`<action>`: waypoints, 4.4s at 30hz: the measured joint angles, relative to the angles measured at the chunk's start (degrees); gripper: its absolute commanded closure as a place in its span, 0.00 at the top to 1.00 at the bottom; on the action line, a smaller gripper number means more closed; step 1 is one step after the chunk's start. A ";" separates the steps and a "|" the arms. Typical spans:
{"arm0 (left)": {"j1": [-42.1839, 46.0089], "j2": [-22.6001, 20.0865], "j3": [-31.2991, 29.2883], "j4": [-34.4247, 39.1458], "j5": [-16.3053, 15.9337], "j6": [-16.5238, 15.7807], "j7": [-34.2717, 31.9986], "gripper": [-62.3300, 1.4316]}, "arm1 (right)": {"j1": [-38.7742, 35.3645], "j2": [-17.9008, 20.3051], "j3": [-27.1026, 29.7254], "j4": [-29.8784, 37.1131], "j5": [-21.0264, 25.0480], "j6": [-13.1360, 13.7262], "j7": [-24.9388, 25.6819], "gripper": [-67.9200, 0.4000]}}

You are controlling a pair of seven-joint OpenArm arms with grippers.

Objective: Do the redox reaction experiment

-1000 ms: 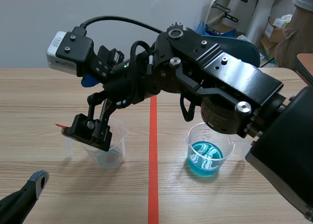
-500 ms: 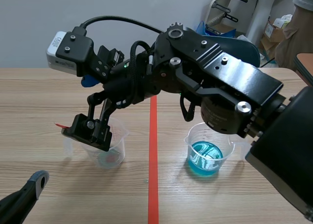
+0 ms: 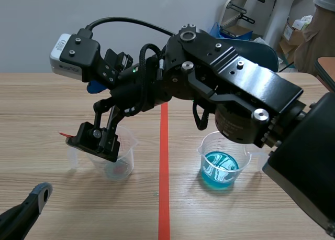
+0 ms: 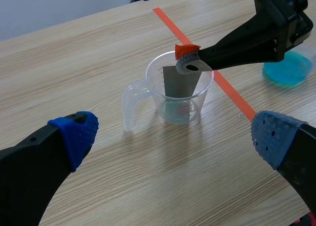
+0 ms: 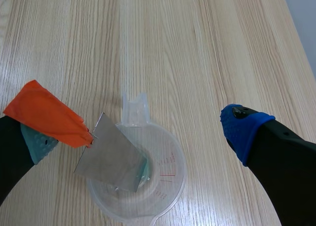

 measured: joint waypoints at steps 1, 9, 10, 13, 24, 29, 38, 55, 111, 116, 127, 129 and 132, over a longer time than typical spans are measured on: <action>0.00 0.00 0.00 0.00 0.00 0.00 0.00 1.00 | 0.00 0.00 0.00 0.00 0.00 0.00 0.00 1.00; 0.00 0.00 0.00 0.00 0.00 0.00 0.00 1.00 | 0.00 0.00 0.00 0.00 0.00 0.00 0.00 1.00; 0.00 0.00 0.00 0.00 0.00 0.00 0.00 1.00 | 0.00 0.00 0.00 0.00 0.00 0.00 0.00 1.00; 0.00 0.00 0.00 0.00 0.00 0.00 0.00 1.00 | 0.00 0.00 0.00 0.00 0.00 0.00 0.00 1.00; 0.00 0.00 0.00 0.00 0.00 0.00 0.00 1.00 | 0.00 0.00 0.00 0.00 0.00 0.00 0.00 1.00; 0.00 0.00 0.00 0.00 0.00 0.00 0.00 1.00 | 0.00 0.00 0.00 0.00 0.00 0.00 0.00 1.00; 0.00 0.00 0.00 0.00 0.00 0.00 0.00 1.00 | 0.00 0.00 0.00 0.00 0.00 0.00 0.00 1.00; 0.00 0.00 0.00 0.00 0.00 0.00 0.00 1.00 | 0.00 0.00 0.00 0.00 0.00 0.00 0.00 1.00; 2.99 6.23 -13.40 18.64 -0.63 4.52 11.72 1.00 | -28.50 36.35 17.42 37.20 18.71 -10.88 15.28 1.00; 1.05 8.50 -15.15 21.03 0.11 4.50 16.33 1.00 | -36.96 38.14 26.64 39.15 18.73 -12.70 18.84 1.00; -4.00 9.38 -15.13 21.03 1.99 2.19 18.60 1.00 | -51.91 38.45 44.28 39.43 19.28 -14.19 19.74 1.00; -4.11 9.38 -15.13 21.03 1.99 2.14 18.45 1.00 | -54.29 38.42 47.34 39.43 19.89 -14.19 19.71 1.00; -4.11 9.38 -15.13 21.03 1.99 2.14 18.45 1.00 | -57.57 38.42 51.36 39.43 21.07 -14.19 19.74 1.00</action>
